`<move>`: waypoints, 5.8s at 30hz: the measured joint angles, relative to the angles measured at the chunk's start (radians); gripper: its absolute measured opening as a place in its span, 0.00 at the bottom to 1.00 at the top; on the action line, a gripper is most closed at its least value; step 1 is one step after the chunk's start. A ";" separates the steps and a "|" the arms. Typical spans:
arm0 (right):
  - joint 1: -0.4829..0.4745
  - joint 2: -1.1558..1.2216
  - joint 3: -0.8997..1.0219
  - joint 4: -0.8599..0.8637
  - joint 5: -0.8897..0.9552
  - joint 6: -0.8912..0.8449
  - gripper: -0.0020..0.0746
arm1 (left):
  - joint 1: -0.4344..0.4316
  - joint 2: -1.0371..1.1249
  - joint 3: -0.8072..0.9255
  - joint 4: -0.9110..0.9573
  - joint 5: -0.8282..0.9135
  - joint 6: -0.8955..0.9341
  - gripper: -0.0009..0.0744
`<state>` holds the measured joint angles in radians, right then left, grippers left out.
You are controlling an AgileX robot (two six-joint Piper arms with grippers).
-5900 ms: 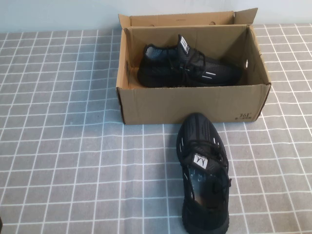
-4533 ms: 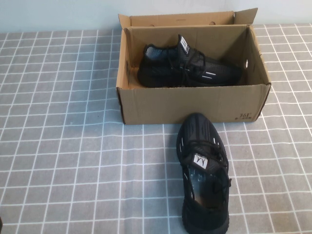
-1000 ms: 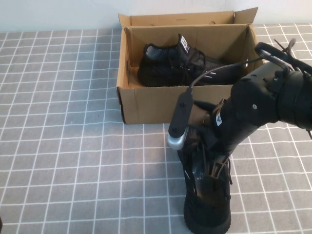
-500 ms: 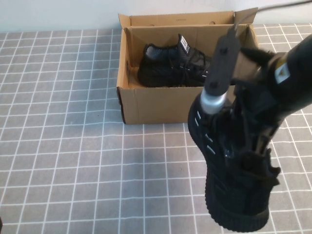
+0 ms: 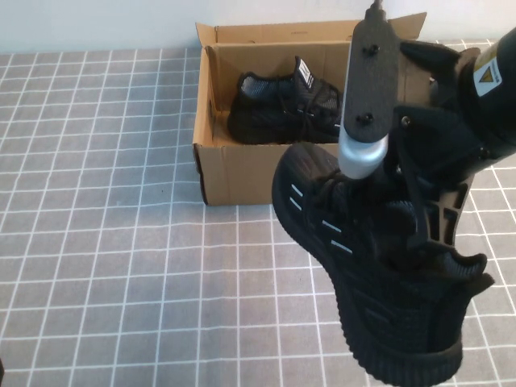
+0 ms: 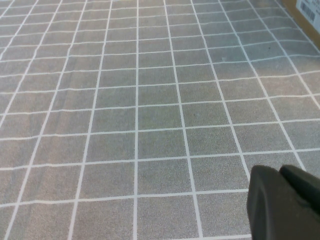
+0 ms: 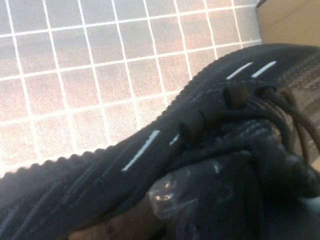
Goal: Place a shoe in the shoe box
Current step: Hand over the shoe, then place the shoe in the shoe box
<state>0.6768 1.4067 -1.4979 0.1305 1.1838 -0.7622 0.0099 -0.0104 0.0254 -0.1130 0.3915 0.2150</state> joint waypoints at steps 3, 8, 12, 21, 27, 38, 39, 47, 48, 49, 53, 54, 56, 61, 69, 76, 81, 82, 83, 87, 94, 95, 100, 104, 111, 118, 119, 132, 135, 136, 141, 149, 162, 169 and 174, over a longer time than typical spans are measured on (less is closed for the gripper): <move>0.000 0.010 0.000 0.000 0.000 -0.002 0.04 | 0.000 0.000 0.000 0.000 0.000 0.000 0.01; 0.000 0.031 0.000 0.000 0.000 -0.003 0.04 | 0.000 0.000 0.000 0.012 -0.005 0.000 0.01; 0.000 0.050 0.000 0.000 0.003 -0.003 0.04 | 0.000 0.000 0.002 -0.055 -0.114 -0.058 0.01; 0.000 0.084 0.000 0.002 -0.012 0.023 0.04 | -0.001 -0.001 0.002 -0.405 -0.391 -0.163 0.01; -0.001 0.094 0.000 0.000 -0.069 0.048 0.04 | -0.002 0.043 -0.056 -0.454 -0.276 -0.182 0.01; -0.001 0.094 0.000 -0.045 -0.095 0.050 0.04 | -0.002 0.544 -0.503 -0.559 0.185 0.176 0.01; -0.001 0.094 0.000 -0.054 -0.096 0.056 0.04 | -0.002 0.600 -0.534 -0.602 0.214 0.241 0.01; -0.063 0.094 0.000 -0.086 -0.163 0.087 0.04 | -0.003 0.959 -0.739 -1.074 0.427 0.839 0.01; -0.077 0.094 0.000 -0.086 -0.166 0.090 0.04 | -0.003 0.997 -0.755 -1.105 0.436 0.880 0.01; -0.095 0.094 0.000 -0.086 -0.170 0.090 0.04 | -0.003 1.035 -0.776 -1.132 0.449 0.920 0.01; -0.161 0.094 0.000 -0.090 -0.193 0.092 0.04 | -0.005 1.169 -0.866 -1.167 0.522 1.004 0.01; -0.172 0.094 0.000 -0.090 -0.200 0.092 0.04 | -0.011 1.192 -0.892 -1.167 0.538 1.010 0.01; -0.199 0.094 -0.003 -0.090 -0.218 0.090 0.04 | -0.032 1.241 -0.943 -1.167 0.552 1.019 0.01; -0.242 0.113 -0.060 -0.050 -0.223 0.034 0.04 | -0.112 1.316 -1.060 -1.149 0.545 1.028 0.01; -0.250 0.166 -0.211 0.104 -0.140 -0.170 0.04 | -0.209 1.441 -1.281 -1.089 0.657 1.030 0.01; -0.250 0.173 -0.244 0.217 -0.003 -0.451 0.04 | -0.210 1.562 -1.505 -0.988 0.814 1.030 0.18; -0.250 0.173 -0.244 0.269 0.069 -0.599 0.04 | -0.211 1.618 -1.593 -0.952 0.822 1.034 0.53; -0.250 0.173 -0.244 0.274 0.075 -0.621 0.04 | -0.211 1.626 -1.601 -0.948 0.823 1.042 0.57; -0.250 0.173 -0.244 0.279 0.077 -0.638 0.04 | -0.213 1.634 -1.609 -0.943 0.825 1.054 0.61; -0.250 0.173 -0.244 0.284 0.079 -0.678 0.04 | -0.229 1.664 -1.614 -0.923 0.825 1.128 0.66; -0.250 0.173 -0.244 0.291 0.079 -0.698 0.04 | -0.301 1.721 -1.614 -0.912 0.826 1.220 0.67; -0.250 0.173 -0.244 0.294 0.079 -0.698 0.04 | -0.307 1.732 -1.614 -0.912 0.826 1.237 0.67; -0.250 0.173 -0.244 0.309 0.079 -0.702 0.04 | -0.335 1.769 -1.614 -0.914 0.826 1.327 0.67; -0.250 0.173 -0.244 0.309 0.079 -0.706 0.04 | -0.356 1.770 -1.616 -0.920 0.813 1.383 0.67; -0.250 0.173 -0.244 0.309 0.079 -0.709 0.04 | -0.374 1.773 -1.666 -0.920 0.800 1.397 0.67; -0.250 0.173 -0.244 0.313 0.081 -0.728 0.04 | -0.397 1.814 -1.709 -0.926 0.829 1.389 0.67; -0.250 0.173 -0.244 0.313 0.082 -0.734 0.04 | -0.399 1.823 -1.711 -0.928 0.832 1.385 0.67; -0.259 0.175 -0.244 0.307 0.110 -0.781 0.04 | -0.435 1.884 -1.717 -0.957 0.835 1.364 0.67; -0.259 0.175 -0.244 0.300 0.115 -0.787 0.04 | -0.439 1.891 -1.717 -0.961 0.837 1.342 0.65; -0.259 0.175 -0.244 0.298 0.115 -0.787 0.04 | -0.441 1.892 -1.717 -0.961 0.837 1.339 0.64; -0.259 0.175 -0.244 0.291 0.114 -0.789 0.04 | -0.447 1.895 -1.718 -0.958 0.853 1.305 0.42; -0.259 0.184 -0.244 0.283 0.095 -0.662 0.04 | -0.448 1.895 -1.723 -0.933 0.867 1.302 0.06; -0.259 0.153 -0.250 0.155 0.061 -0.237 0.51 | -0.449 1.920 -1.723 -0.834 0.720 1.295 0.04; -0.259 0.044 -0.252 0.089 0.071 -0.110 0.39 | -0.449 1.928 -1.812 -0.823 0.659 1.272 0.04; -0.259 -0.041 -0.254 0.073 0.078 0.032 0.11 | -0.449 1.928 -1.926 -0.819 0.592 1.230 0.04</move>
<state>0.4175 1.3653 -1.7519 0.2037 1.2614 -0.7300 -0.4389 1.9172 -1.9001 -0.9323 0.9837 1.4446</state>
